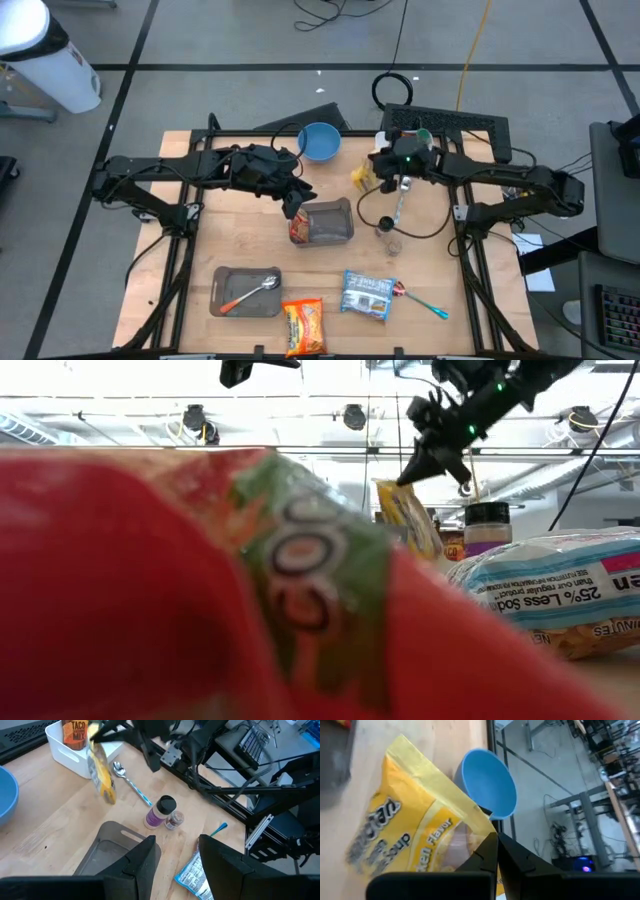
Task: Pick & Place Food Item
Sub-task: Put the yellow noodle pack into the top black bin
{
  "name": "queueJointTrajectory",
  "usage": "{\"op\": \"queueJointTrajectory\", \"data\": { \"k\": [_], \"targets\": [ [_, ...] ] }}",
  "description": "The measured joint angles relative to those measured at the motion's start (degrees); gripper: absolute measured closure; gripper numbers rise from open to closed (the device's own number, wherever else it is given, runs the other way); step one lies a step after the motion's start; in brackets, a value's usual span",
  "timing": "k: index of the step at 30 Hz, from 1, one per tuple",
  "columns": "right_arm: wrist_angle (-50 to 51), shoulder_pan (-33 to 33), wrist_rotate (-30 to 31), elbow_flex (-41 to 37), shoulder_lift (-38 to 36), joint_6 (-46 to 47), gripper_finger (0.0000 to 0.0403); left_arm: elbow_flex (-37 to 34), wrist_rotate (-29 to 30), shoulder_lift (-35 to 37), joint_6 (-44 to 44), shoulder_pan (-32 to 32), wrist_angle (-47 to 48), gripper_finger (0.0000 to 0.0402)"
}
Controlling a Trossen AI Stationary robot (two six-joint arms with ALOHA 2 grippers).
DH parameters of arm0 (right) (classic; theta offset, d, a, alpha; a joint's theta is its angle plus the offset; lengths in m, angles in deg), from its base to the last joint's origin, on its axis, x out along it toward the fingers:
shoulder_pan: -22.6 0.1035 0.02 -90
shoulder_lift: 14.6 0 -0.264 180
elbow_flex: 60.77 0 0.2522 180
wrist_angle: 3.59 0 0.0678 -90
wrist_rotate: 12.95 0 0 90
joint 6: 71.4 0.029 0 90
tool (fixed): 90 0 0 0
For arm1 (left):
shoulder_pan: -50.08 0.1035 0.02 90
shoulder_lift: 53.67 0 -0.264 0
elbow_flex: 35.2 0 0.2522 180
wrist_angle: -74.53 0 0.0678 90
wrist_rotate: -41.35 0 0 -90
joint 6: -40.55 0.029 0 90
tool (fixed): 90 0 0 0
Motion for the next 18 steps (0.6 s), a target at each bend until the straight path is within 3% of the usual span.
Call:
{"op": "queueJointTrajectory", "data": {
  "k": [8,18],
  "targets": [
    [13.34,2.66,-1.65,12.69,0.04,8.2,0.0403,0.0,-0.48,0.0,2.07,0.0,0.24,0.0245],
    [26.58,9.57,-5.44,28.53,3.52,29.26,0.0403,0.0,-4.02,0.0,18.81,3.11,0.29,0.0245]
  ]
}}
